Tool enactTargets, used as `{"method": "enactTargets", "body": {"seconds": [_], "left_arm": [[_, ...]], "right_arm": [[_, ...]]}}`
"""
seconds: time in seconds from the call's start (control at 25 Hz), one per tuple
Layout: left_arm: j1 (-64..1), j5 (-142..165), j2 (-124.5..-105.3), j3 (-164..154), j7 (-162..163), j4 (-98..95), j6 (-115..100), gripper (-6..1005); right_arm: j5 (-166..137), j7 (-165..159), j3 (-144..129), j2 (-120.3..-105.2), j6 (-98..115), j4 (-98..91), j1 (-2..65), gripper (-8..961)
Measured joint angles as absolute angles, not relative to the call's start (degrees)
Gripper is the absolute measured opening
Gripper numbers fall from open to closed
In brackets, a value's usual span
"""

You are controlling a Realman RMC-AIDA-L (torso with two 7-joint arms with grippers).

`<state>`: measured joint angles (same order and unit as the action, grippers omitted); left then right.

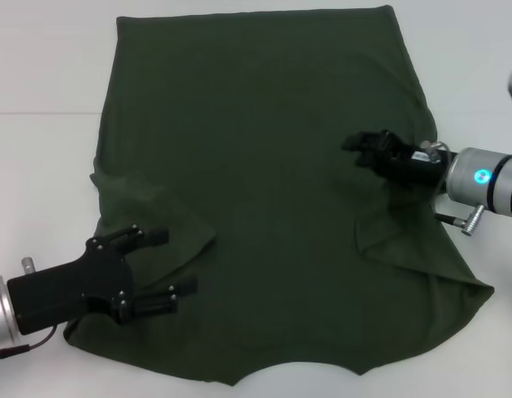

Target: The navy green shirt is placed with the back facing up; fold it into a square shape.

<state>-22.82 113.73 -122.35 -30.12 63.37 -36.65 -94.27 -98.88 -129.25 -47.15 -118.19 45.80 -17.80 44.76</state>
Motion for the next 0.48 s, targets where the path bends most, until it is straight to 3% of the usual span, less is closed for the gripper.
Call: {"method": "enactTargets", "body": {"seconds": [0.2, 0.48], "left_arm": [[-22.6, 113.7, -122.43, -29.3, 63.3, -36.6, -94.5, 884], [-22.6, 113.7, -122.35, -28.7, 63.4, -36.5, -94.7, 883]], "right_arm": [[-98.6, -128.4, -47.9, -118.61, 48.0, -20.9, 42.8, 562], [-93.3, -127.0, -44.8, -118.78, 56.8, -25.8, 32.7, 643]]}}
